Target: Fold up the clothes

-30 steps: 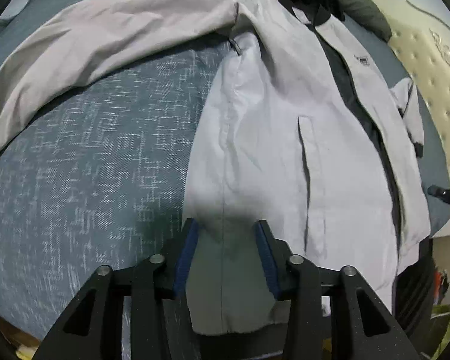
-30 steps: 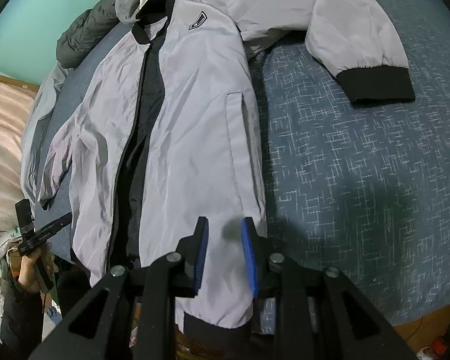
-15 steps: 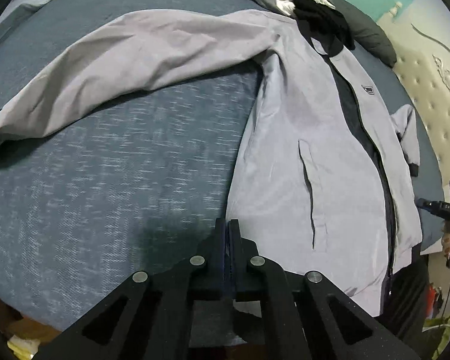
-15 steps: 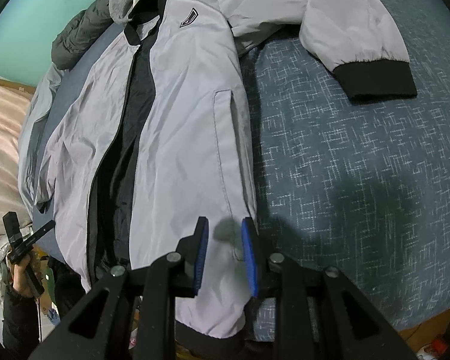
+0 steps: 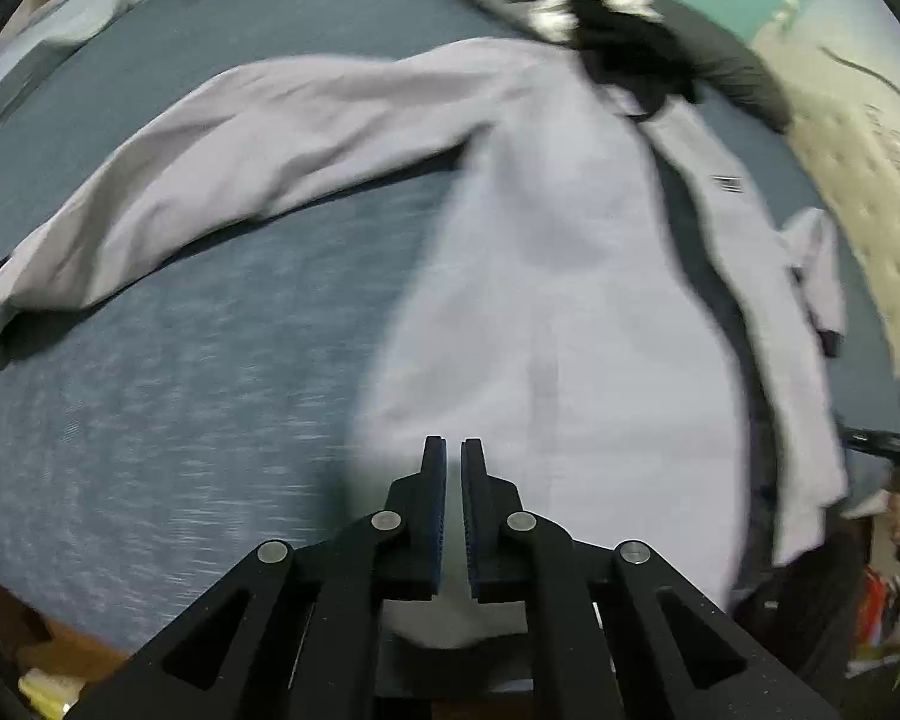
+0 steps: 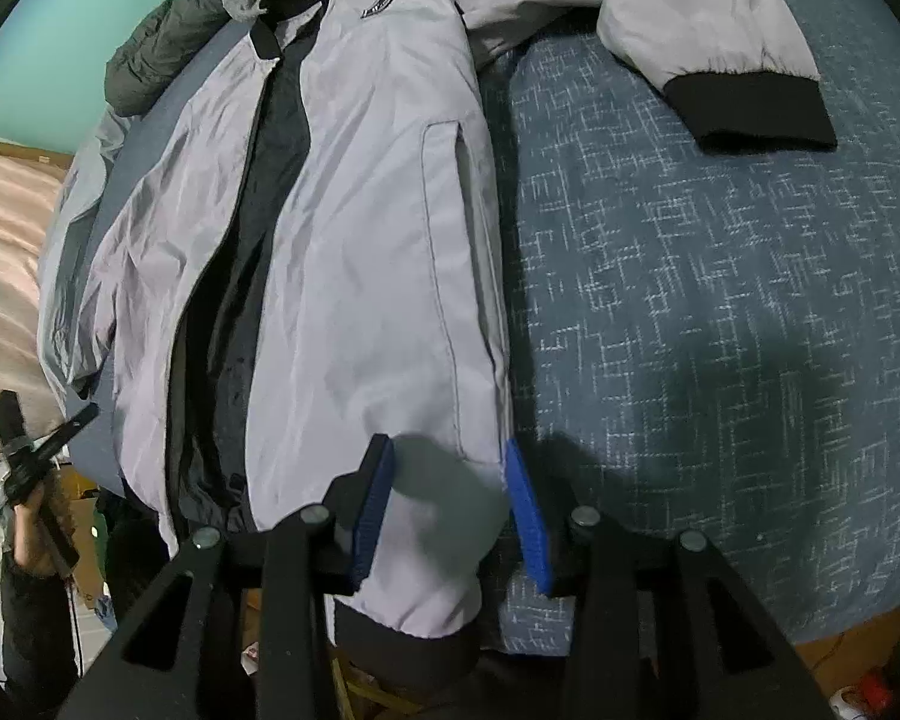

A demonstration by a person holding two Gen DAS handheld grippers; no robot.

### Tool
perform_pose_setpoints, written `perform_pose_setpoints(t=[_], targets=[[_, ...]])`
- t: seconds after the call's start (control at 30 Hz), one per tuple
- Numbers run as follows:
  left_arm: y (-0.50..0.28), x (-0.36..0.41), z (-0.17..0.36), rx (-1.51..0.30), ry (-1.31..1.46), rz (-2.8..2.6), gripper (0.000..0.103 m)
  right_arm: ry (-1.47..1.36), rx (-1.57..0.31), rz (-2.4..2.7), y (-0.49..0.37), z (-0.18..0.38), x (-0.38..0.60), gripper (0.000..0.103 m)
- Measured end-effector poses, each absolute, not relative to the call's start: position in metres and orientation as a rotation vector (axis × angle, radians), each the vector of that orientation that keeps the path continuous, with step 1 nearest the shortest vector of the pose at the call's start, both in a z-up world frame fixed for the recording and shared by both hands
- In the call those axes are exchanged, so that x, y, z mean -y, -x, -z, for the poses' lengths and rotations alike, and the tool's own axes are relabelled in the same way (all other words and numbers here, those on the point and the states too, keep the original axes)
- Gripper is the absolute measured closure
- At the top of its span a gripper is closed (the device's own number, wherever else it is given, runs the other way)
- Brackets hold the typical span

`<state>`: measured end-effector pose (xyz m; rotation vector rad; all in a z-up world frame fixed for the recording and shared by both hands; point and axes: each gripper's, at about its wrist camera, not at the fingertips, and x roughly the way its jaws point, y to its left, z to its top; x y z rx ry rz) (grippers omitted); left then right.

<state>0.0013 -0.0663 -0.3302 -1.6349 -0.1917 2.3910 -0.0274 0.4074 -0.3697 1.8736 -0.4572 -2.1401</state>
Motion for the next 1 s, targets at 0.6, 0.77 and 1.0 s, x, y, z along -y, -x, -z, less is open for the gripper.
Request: perform_pose_setpoints(t=[0.6, 0.77, 1.0], targets=[[0.039, -0.189, 0.386, 0.244, 1.637, -1.932, 0.074, -1.745, 0.566, 2.254, 0.026, 0.346, -0.429, 0.059], [0.04, -0.216, 0.407, 0.22, 1.687, -1.861, 0.077, -1.736, 0.59, 2.249, 0.029, 0.349, -0.434, 0.058], [0.036, -0.215, 0.41, 0.232, 1.66, -1.817, 0.098, -1.742, 0.589, 2.234, 0.032, 0.355, -0.434, 0.058]])
